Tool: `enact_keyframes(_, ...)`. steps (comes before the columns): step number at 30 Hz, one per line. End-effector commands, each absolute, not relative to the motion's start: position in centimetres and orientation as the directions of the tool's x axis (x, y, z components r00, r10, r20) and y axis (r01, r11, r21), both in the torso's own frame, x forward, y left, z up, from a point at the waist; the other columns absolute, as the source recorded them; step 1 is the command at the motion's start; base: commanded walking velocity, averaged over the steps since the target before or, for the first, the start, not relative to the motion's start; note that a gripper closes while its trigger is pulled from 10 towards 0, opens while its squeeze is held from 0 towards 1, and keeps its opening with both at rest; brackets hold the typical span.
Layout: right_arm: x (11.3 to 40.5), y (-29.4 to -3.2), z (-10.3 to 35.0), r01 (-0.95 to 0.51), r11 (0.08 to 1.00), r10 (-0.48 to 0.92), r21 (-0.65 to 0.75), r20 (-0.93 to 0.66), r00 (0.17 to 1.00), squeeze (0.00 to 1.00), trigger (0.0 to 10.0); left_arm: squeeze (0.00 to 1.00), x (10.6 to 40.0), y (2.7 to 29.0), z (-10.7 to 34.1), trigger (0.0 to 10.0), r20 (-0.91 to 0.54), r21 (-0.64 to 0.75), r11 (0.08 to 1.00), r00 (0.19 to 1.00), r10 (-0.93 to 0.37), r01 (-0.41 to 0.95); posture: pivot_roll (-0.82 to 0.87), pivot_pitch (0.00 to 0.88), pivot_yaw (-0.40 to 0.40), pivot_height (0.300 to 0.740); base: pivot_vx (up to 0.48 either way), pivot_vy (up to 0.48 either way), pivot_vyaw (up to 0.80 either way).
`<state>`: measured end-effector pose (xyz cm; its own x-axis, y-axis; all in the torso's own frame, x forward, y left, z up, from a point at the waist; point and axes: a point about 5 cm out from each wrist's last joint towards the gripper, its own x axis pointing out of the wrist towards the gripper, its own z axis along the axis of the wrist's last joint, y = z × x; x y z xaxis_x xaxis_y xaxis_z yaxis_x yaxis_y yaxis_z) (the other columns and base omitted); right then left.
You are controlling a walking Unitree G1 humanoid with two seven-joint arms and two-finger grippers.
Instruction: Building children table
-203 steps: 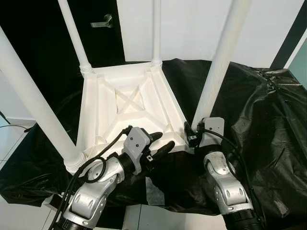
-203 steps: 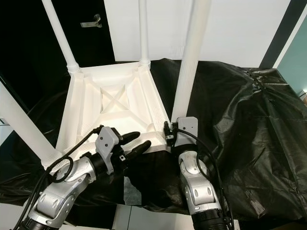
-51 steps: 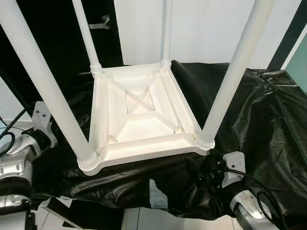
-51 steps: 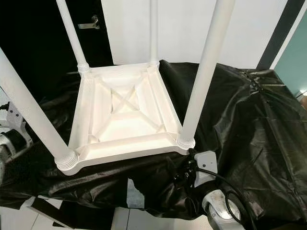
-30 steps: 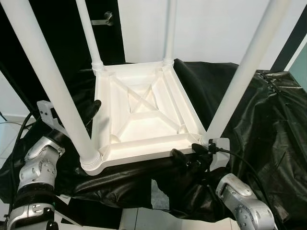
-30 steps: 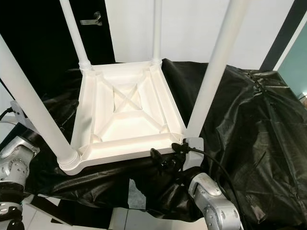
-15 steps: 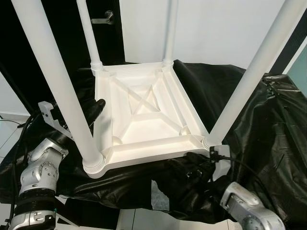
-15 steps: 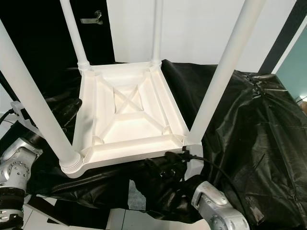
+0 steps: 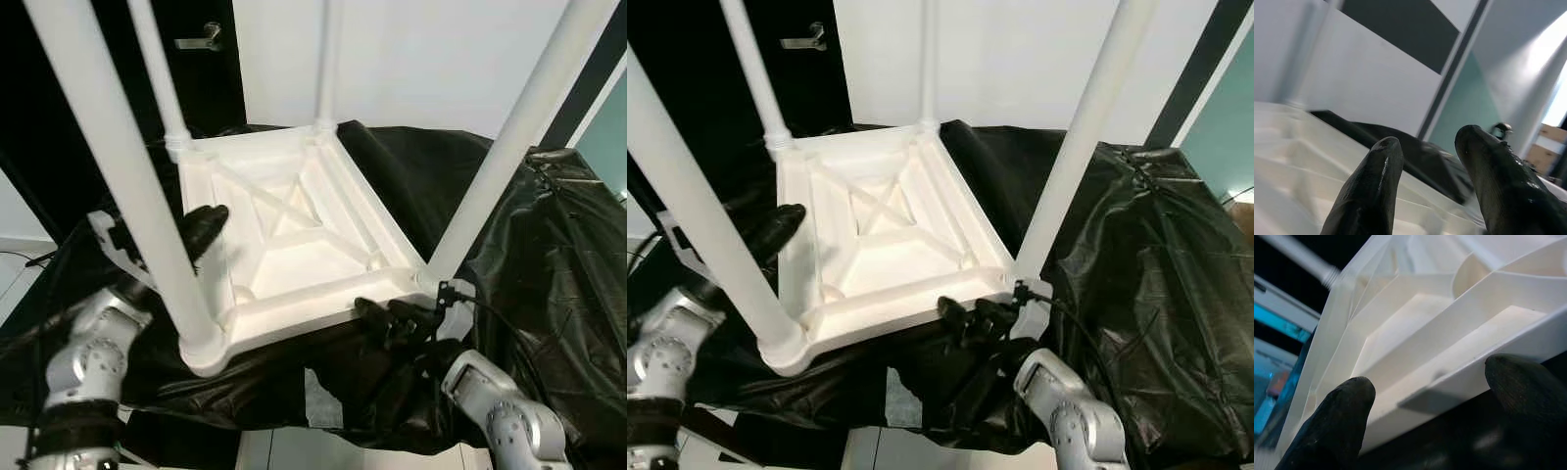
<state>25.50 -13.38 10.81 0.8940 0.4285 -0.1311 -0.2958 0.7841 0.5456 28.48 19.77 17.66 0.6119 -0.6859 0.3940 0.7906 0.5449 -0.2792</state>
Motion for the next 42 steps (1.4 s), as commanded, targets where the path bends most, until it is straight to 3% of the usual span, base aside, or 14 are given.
enact_keyframes(1,25.9,-13.4,10.7,-0.278,0.778,0.419,0.563,-0.136,0.898,0.00,10.0,0.00,27.2,18.2,17.7,10.0,0.438,-0.209,0.358,0.414,-0.798,0.910,0.02,0.000,-0.045,0.740,0.000,0.000,0.00)
enact_keyframes(12,28.9,-14.8,10.3,-0.309,0.778,0.432,0.547,-0.109,0.895,0.00,10.0,0.00,23.0,13.1,17.4,10.0,0.441,-0.253,0.245,0.337,-0.832,0.936,0.05,0.000,-0.044,0.740,0.000,0.000,0.00)
enact_keyframes(24,31.2,-15.7,10.9,-0.423,0.752,0.512,0.506,-0.045,0.858,0.00,10.0,0.00,22.6,7.6,17.6,10.0,0.405,-0.221,0.307,0.374,-0.834,0.926,0.08,0.000,-0.035,0.740,0.000,0.000,0.00)
enact_keyframes(29,32.3,-15.3,11.0,-0.431,0.747,0.507,0.505,-0.014,0.862,0.00,10.0,0.00,23.0,4.2,18.0,10.0,0.416,-0.221,0.309,0.376,-0.828,0.925,0.08,0.000,-0.016,0.740,0.000,0.000,0.00)
enact_keyframes(39,32.8,-14.4,11.2,-0.451,0.746,0.505,0.490,0.025,0.862,0.00,10.0,0.00,23.2,3.8,17.5,10.0,0.360,-0.182,0.352,0.395,-0.845,0.918,0.08,0.001,0.001,0.740,0.000,0.000,0.00)
enact_keyframes(42,32.3,-16.0,11.6,-0.421,0.820,0.445,0.389,0.030,0.895,0.00,10.0,0.00,24.3,6.7,16.9,10.0,0.273,-0.098,0.410,0.420,-0.865,0.907,0.09,0.000,-0.001,0.740,0.000,0.000,0.00)
